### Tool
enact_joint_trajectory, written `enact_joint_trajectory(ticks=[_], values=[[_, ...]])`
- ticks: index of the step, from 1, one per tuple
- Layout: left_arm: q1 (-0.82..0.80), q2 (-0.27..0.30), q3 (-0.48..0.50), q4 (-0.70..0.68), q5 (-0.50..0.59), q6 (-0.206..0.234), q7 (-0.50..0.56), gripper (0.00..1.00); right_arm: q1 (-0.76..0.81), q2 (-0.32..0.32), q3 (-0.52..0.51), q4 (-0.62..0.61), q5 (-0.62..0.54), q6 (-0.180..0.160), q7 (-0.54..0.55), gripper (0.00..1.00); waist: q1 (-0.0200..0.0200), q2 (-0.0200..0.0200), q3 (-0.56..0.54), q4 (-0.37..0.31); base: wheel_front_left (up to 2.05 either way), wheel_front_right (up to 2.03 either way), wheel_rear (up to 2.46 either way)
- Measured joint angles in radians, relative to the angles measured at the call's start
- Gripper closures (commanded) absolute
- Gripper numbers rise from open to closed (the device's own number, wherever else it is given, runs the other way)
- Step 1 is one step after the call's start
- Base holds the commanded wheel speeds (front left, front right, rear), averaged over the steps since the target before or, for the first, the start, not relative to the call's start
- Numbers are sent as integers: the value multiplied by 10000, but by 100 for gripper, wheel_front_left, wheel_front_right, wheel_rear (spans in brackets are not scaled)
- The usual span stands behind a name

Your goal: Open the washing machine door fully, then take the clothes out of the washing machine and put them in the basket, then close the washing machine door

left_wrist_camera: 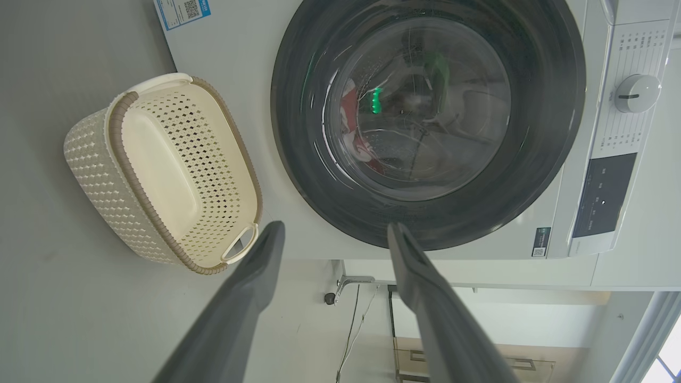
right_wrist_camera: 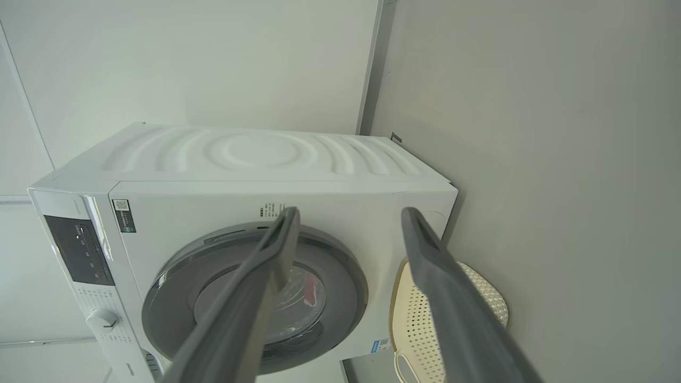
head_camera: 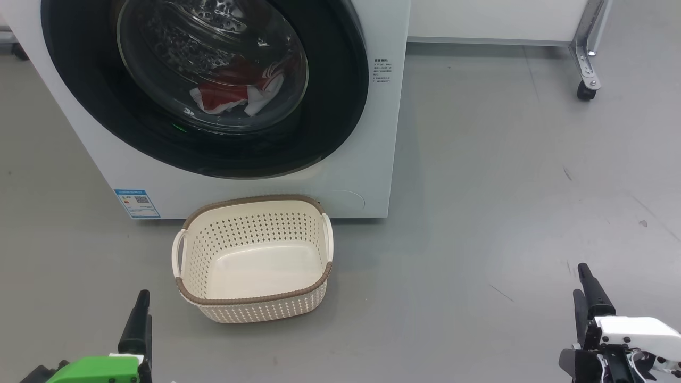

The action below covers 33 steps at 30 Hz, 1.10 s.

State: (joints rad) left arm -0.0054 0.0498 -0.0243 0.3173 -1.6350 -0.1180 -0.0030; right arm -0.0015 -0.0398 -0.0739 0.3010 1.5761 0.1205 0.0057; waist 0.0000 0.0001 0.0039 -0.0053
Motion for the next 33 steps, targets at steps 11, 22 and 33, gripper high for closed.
enact_joint_trajectory(ticks=[11,22,33], values=[[-167,-8,59,-159,594,0,-336,0,-211,0,151,-280,-859,-90,-328,0,0,0,-7,-19,0,0,0],[-468,-21,255,-688,1641,0,-652,0,-544,-67,288,-840,-2190,-102,-646,0,0,0,-45,-28,0,0,0],[-612,-31,-90,-1267,3889,94,-970,0,-737,-226,652,-1377,-3777,-316,-1011,0,1,0,-86,-38,0,0,0]])
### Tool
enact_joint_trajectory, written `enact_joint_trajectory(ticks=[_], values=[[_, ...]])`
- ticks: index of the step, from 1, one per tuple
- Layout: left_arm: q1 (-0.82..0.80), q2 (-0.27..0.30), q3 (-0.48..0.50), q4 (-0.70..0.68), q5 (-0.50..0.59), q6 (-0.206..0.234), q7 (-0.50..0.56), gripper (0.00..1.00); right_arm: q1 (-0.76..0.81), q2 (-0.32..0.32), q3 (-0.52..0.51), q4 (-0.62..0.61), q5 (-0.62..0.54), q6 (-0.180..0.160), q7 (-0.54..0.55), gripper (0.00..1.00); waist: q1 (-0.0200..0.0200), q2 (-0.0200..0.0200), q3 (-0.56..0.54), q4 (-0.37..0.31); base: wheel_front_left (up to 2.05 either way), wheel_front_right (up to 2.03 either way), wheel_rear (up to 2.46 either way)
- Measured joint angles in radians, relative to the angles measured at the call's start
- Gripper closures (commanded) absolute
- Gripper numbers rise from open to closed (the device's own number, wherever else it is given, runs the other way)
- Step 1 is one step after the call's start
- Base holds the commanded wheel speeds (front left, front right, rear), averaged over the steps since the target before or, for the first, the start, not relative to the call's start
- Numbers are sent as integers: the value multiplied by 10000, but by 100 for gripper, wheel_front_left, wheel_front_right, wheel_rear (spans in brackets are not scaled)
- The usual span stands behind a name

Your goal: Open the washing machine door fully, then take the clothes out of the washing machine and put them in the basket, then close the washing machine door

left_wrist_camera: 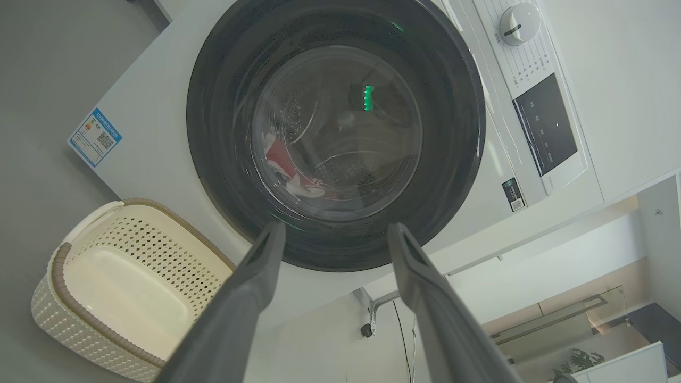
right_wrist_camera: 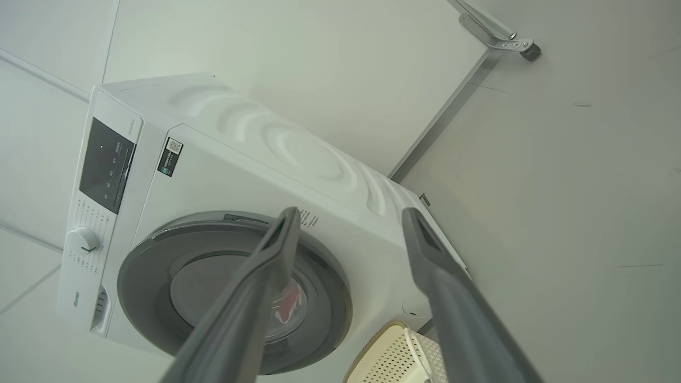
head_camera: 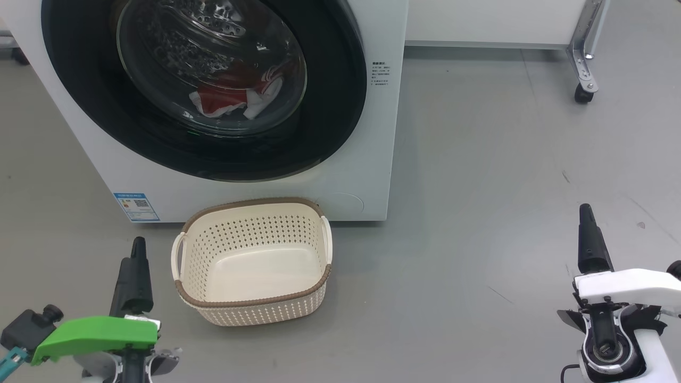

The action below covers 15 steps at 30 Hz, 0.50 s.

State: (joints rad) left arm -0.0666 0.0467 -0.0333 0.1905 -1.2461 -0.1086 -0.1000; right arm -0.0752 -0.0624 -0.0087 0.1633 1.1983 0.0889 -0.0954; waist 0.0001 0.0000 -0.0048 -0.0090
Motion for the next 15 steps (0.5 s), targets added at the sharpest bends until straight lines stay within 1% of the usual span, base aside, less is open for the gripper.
enact_joint_trajectory(ticks=[8,11,15], values=[[-12,-2,-330,-360,1425,240,-259,0,-61,-198,451,-293,-1536,-221,-253,0,0,0,3,-20,0,0,0],[-17,-2,-491,-453,2234,249,-349,0,-93,-228,608,-366,-2006,-305,-341,0,0,0,11,-24,0,0,0],[-21,-4,-740,-489,3246,451,-470,0,-95,-374,853,-433,-2748,-456,-443,0,0,0,25,-25,0,0,0]])
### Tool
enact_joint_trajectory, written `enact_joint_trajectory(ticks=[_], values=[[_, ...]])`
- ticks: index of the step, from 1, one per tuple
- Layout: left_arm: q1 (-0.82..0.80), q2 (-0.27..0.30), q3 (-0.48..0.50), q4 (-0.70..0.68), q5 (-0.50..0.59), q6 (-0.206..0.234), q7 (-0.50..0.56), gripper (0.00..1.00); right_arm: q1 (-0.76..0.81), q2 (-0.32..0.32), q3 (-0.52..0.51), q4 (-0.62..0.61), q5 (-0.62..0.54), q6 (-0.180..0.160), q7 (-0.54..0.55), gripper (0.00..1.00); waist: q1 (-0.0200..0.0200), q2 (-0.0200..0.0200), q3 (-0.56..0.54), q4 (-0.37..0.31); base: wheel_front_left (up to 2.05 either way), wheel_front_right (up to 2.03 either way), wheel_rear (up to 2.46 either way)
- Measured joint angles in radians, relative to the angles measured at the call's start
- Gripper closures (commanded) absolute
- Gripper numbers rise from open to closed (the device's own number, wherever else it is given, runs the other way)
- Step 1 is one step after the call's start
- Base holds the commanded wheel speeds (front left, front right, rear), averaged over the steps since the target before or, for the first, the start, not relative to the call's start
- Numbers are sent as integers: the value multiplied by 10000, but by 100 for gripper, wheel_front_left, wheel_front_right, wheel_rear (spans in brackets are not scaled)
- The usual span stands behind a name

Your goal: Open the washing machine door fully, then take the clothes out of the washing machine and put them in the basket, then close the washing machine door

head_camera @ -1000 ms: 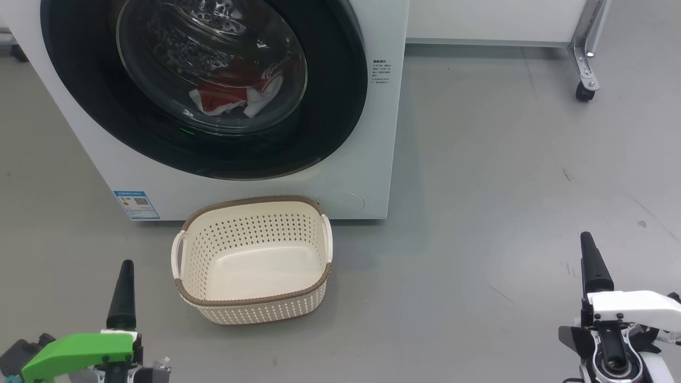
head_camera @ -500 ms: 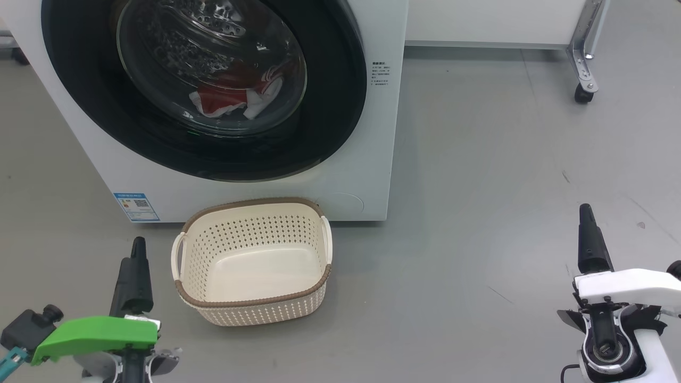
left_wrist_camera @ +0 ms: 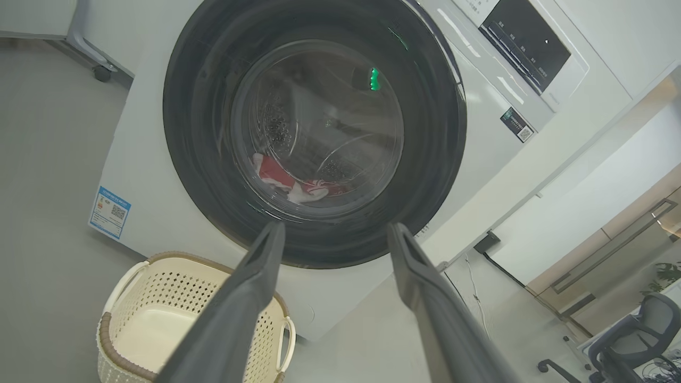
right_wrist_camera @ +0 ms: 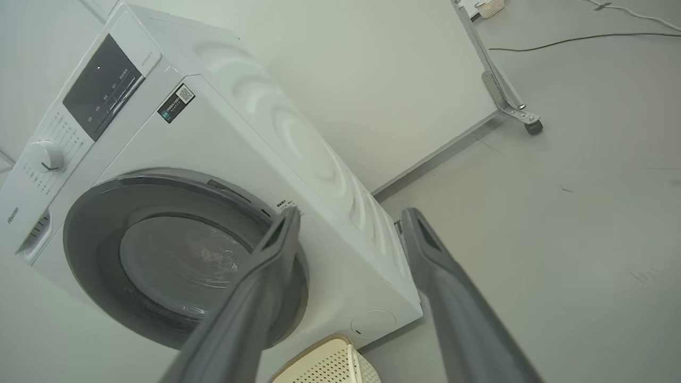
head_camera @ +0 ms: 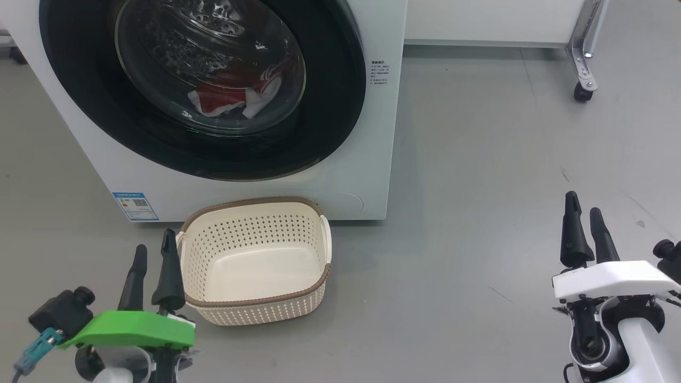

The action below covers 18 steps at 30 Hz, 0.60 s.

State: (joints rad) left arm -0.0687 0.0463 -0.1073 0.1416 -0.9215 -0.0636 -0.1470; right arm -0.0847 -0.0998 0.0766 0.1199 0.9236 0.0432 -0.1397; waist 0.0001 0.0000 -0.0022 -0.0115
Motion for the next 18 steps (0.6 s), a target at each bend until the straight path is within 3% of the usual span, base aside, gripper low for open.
enact_joint_trajectory(ticks=[9,18], values=[[0,4,-401,13,2364,518,-259,0,-105,-303,681,-8,-1962,-453,-259,0,0,0,28,-14,0,0,0],[0,-2,-959,251,3944,884,-504,0,-111,-564,1271,90,-3511,-800,-336,0,0,0,40,-28,0,0,0]])
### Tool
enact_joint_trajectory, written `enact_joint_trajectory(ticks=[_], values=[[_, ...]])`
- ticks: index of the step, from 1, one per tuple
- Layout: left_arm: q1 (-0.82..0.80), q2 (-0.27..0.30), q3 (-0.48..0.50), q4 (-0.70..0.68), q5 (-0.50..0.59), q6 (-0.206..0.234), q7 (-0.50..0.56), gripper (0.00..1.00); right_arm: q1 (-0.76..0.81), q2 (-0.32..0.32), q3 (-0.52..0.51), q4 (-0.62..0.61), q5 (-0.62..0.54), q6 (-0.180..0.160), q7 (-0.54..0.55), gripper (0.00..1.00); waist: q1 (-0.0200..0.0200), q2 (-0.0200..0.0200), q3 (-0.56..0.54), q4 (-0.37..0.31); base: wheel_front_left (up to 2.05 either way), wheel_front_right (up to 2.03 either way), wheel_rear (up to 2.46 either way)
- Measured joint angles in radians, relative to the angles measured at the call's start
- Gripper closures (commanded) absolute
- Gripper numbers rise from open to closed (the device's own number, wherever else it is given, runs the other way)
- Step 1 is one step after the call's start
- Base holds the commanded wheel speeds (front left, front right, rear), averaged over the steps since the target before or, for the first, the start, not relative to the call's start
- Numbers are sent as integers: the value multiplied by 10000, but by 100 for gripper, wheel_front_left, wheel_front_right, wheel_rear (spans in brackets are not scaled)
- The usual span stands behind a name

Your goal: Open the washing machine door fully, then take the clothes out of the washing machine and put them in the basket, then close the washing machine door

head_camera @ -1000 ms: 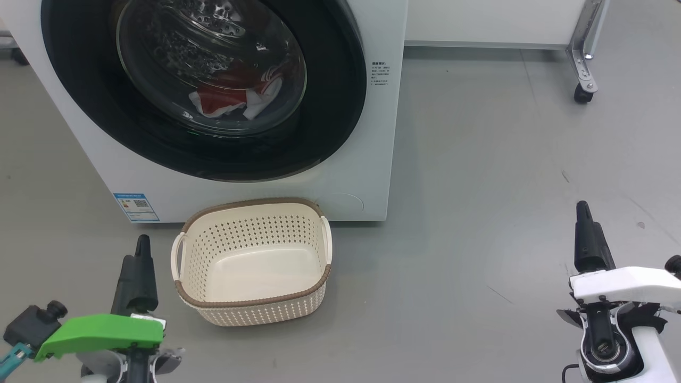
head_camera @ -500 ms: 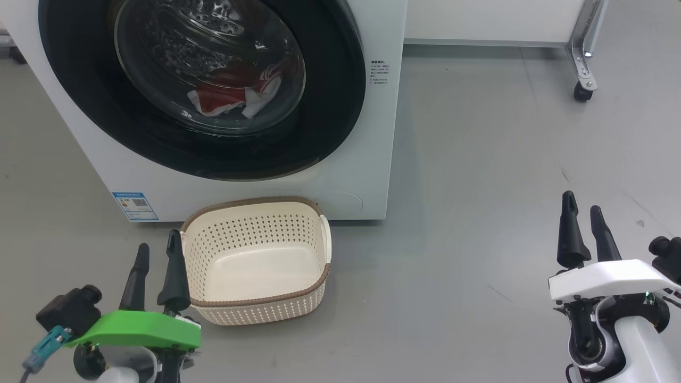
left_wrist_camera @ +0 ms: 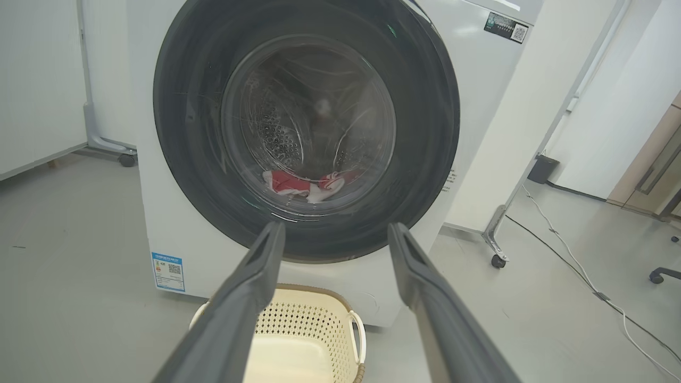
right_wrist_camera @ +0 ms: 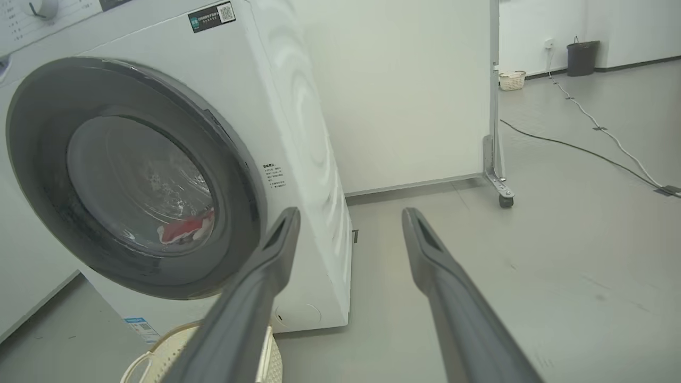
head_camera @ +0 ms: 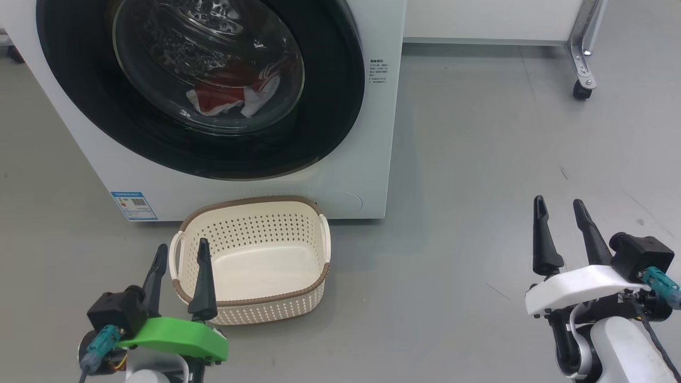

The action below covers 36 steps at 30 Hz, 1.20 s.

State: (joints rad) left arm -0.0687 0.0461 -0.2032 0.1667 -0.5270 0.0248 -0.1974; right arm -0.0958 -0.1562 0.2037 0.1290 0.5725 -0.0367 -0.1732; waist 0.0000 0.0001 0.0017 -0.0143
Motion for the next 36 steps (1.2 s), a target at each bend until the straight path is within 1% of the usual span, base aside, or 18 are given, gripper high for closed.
enact_joint_trajectory(ticks=[2,4,6,12,16,17,20,25,30,33,36], values=[[0,2,-42,27,272,65,-79,0,0,-155,105,100,-453,-86,4,0,0,0,4,-4,0,0,0],[-1,0,-86,31,539,102,-153,0,0,-140,228,176,-704,-188,6,0,0,0,10,-7,0,0,0],[-1,2,-161,71,907,186,-203,0,0,-134,385,224,-1074,-203,8,0,0,0,18,-10,0,0,0],[0,0,-359,324,1808,339,-366,0,0,-38,744,364,-1718,-374,23,0,0,0,39,-31,0,0,0],[2,-2,-545,683,2330,508,-520,0,-4,-4,978,456,-2163,-385,92,0,0,0,48,-49,0,0,0],[2,-2,-575,807,2472,533,-522,0,-6,12,1037,489,-2242,-456,96,0,0,0,49,-54,0,0,0],[12,-2,-686,1198,2562,546,-531,0,-7,38,1145,656,-2305,-464,245,0,0,0,49,-64,0,0,0],[12,-4,-681,1467,2522,594,-531,0,-6,65,1266,938,-2305,-464,504,0,0,0,46,-78,0,0,0],[7,-6,-640,1687,2383,671,-531,0,-7,69,1292,1060,-2305,-462,598,0,0,0,38,-87,0,0,0],[1,-10,-604,1799,2096,671,-533,0,-15,69,1302,1089,-2305,-451,627,0,0,0,33,-91,0,0,0],[-43,-12,-619,1850,2102,673,-533,0,-65,71,1313,1114,-2305,-449,639,0,0,0,28,-92,0,0,0]])
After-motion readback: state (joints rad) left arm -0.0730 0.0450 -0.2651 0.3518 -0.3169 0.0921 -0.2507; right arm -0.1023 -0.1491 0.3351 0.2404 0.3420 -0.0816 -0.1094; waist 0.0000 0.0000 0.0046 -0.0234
